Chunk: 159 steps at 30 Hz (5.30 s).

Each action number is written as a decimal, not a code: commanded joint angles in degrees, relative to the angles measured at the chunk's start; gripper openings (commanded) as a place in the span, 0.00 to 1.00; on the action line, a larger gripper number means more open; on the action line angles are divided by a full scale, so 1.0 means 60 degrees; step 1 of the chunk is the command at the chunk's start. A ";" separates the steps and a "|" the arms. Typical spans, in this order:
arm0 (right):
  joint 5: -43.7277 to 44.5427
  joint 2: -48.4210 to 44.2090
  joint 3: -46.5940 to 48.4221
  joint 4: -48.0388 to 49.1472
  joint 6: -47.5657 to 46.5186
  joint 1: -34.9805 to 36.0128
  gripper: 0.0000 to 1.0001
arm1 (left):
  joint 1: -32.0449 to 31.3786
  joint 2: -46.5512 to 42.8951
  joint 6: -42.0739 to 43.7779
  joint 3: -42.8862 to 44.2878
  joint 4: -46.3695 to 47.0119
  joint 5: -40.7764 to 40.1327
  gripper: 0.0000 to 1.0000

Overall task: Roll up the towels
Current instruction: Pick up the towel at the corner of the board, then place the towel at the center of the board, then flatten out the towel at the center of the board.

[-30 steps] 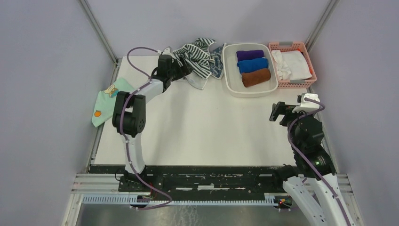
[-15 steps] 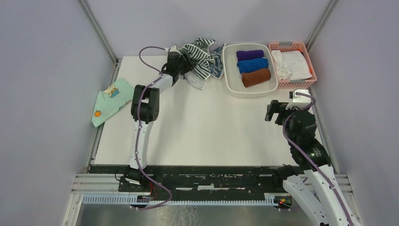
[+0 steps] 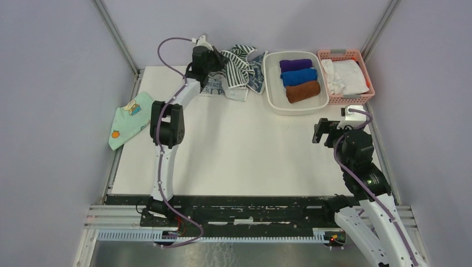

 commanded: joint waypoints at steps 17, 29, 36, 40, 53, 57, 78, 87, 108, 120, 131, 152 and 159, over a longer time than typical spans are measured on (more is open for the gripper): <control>-0.0875 -0.0315 0.0254 0.0328 0.0192 0.0040 1.00 | 0.0474 -0.4730 0.2683 0.1952 -0.2061 0.1377 0.03; -0.1916 -0.0328 0.0137 0.0565 0.0593 0.0039 1.00 | -0.0841 -0.9655 0.3037 -0.3555 -0.2810 0.2858 0.03; -0.2610 0.0237 0.0129 0.0710 0.0895 0.0036 1.00 | -0.3009 -1.0021 0.2904 -0.5809 -0.2710 0.2665 0.11; -0.2872 0.0812 0.0256 0.0677 0.0981 0.0032 1.00 | -0.4183 -0.9267 0.2617 -0.6094 -0.2432 0.2944 0.20; -0.4105 0.2191 0.0315 0.0501 0.0989 0.0034 1.00 | -0.4186 -1.0632 0.2984 -0.7829 -0.3494 0.0837 0.74; -0.5170 0.2754 0.0346 0.0676 0.0962 0.0035 1.00 | -0.3126 -1.1017 0.2274 -0.8980 -0.3785 0.0643 0.75; -0.4245 0.6296 0.1562 0.1080 -0.0355 0.5106 0.80 | -0.0984 -0.9592 0.1617 -1.1645 -0.3810 -0.1916 0.79; -0.2038 0.8049 0.1187 0.2496 -0.1040 0.6498 0.64 | -0.0981 -0.8794 0.1529 -1.1601 -0.3306 -0.1654 0.78; 0.1561 0.8023 0.0573 0.2407 -0.0703 0.7215 0.02 | -0.0999 -0.8098 0.1484 -1.1666 -0.2969 -0.1277 0.71; 0.3095 0.5629 -0.0300 0.1402 -0.0066 0.7202 0.01 | -0.1013 -0.7504 0.1457 -1.1461 -0.3010 -0.0674 0.56; 0.4508 0.4907 -0.0255 0.1320 -0.0296 0.6969 0.00 | -0.1014 -0.7607 0.1520 -1.1370 -0.3362 -0.0814 0.14; 0.6200 0.3097 0.2654 -0.0768 -0.0290 0.2506 0.00 | 0.1682 -1.2892 0.2889 -0.8932 -0.2982 -0.5256 0.03; 0.5767 0.3226 0.2715 -0.0646 0.0069 0.1766 0.00 | 0.2349 -1.3591 0.2398 -1.0133 -0.2209 -0.5594 0.03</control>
